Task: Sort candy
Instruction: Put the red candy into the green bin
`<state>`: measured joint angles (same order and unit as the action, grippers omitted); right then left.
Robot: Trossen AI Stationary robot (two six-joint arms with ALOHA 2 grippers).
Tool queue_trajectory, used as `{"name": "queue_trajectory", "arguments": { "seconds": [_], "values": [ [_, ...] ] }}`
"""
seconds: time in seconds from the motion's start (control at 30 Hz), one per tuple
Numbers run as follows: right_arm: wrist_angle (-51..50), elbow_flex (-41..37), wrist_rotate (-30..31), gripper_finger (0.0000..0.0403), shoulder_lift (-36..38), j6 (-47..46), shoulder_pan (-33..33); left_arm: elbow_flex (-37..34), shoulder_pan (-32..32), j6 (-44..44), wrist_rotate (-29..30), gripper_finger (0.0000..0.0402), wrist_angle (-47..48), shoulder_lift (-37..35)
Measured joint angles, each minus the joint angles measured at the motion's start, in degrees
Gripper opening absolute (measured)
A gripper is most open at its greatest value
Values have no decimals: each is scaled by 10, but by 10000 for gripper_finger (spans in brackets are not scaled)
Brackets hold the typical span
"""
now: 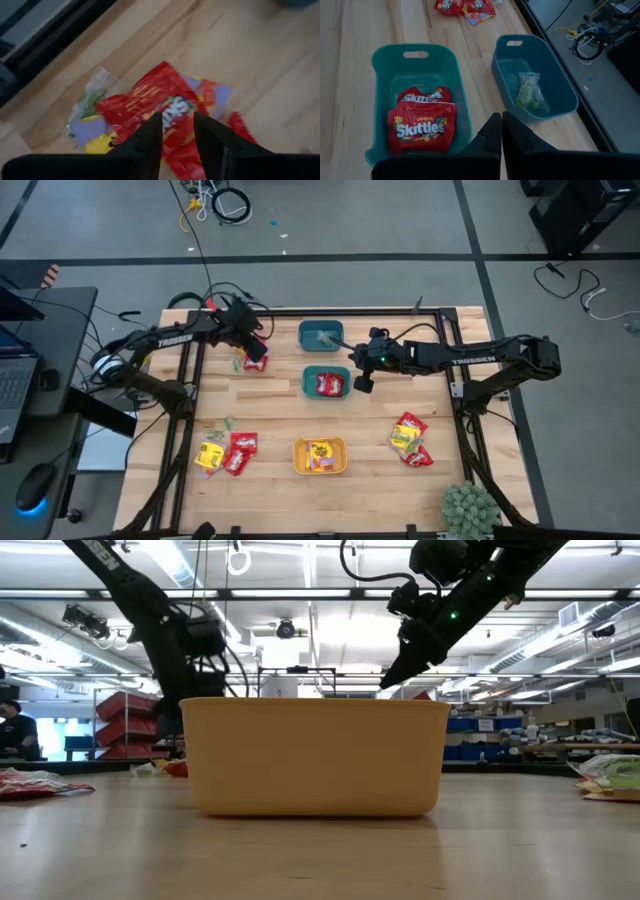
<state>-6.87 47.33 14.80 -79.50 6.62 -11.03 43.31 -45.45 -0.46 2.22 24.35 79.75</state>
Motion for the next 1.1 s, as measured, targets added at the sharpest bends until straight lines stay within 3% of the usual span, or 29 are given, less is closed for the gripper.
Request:
{"name": "queue_trajectory", "arguments": {
  "seconds": [0.27,0.5,0.6,0.77,0.97,1.1],
  "values": [
    [5,0,-1,1,0,-14,1,0,-23,16,2,114,-8,67],
    [5,0,-1,1,0,-19,2,2,-23,46,12,112,-15,80],
    [8,0,-1,1,0,-19,2,2,-23,56,25,92,-15,80],
    [8,0,-1,1,0,-19,2,0,-21,69,38,14,-23,78],
    [8,0,-1,1,0,-10,2,-1,-14,84,57,2,-23,43],
    [8,0,-1,0,0,-3,1,-1,5,79,25,2,-23,-3]
  ]
}}
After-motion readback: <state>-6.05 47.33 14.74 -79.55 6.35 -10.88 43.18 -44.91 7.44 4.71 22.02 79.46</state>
